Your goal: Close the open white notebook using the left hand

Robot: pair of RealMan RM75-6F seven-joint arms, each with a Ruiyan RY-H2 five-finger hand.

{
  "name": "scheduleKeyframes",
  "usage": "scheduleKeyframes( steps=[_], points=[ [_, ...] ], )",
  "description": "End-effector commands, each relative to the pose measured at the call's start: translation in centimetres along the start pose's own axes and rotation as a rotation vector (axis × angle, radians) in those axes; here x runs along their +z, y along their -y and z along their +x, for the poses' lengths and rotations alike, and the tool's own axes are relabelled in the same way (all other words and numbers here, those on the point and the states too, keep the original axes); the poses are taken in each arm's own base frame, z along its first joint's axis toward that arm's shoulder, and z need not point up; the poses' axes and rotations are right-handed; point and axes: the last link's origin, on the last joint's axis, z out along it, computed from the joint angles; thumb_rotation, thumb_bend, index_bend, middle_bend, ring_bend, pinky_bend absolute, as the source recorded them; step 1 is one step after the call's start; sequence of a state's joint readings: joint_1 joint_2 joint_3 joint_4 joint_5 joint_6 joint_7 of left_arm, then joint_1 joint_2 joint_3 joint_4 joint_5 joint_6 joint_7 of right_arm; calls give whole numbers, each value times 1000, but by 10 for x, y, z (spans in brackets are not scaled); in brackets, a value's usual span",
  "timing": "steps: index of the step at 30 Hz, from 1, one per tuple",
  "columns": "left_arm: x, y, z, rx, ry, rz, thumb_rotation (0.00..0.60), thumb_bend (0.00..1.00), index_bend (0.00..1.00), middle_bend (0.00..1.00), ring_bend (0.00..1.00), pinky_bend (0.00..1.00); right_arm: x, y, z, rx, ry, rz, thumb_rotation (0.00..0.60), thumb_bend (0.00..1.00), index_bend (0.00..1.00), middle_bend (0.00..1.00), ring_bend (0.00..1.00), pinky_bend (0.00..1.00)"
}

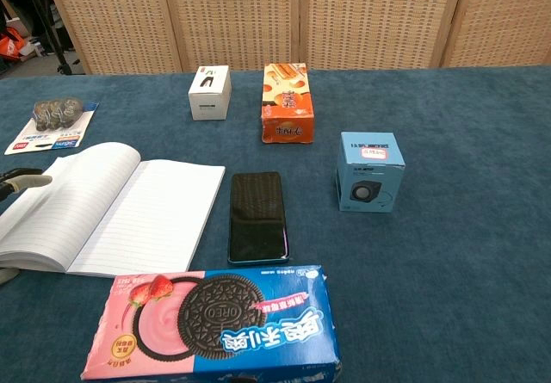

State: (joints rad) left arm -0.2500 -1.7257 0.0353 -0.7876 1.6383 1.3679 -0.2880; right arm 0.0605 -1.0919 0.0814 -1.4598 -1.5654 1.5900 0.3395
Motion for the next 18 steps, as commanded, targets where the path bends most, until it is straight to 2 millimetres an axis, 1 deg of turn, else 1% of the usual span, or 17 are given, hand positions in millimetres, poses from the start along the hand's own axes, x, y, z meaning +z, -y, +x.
scheduleKeyframes(
  steps=[1, 12, 18],
  points=[
    [1, 1, -1, 6, -1, 7, 600, 244, 0, 0, 0, 0, 0, 0, 0, 1, -2, 0, 600, 0, 0, 0, 0, 0],
    [2, 4, 0, 9, -8, 12, 600, 247, 0, 0, 0, 0, 0, -1, 1, 2, -2, -1, 600, 0, 0, 0, 0, 0],
    [5, 5, 1, 15, -18, 20, 600, 257, 0, 0, 0, 0, 0, -1, 1, 3, -3, -1, 600, 0, 0, 0, 0, 0]
  ],
)
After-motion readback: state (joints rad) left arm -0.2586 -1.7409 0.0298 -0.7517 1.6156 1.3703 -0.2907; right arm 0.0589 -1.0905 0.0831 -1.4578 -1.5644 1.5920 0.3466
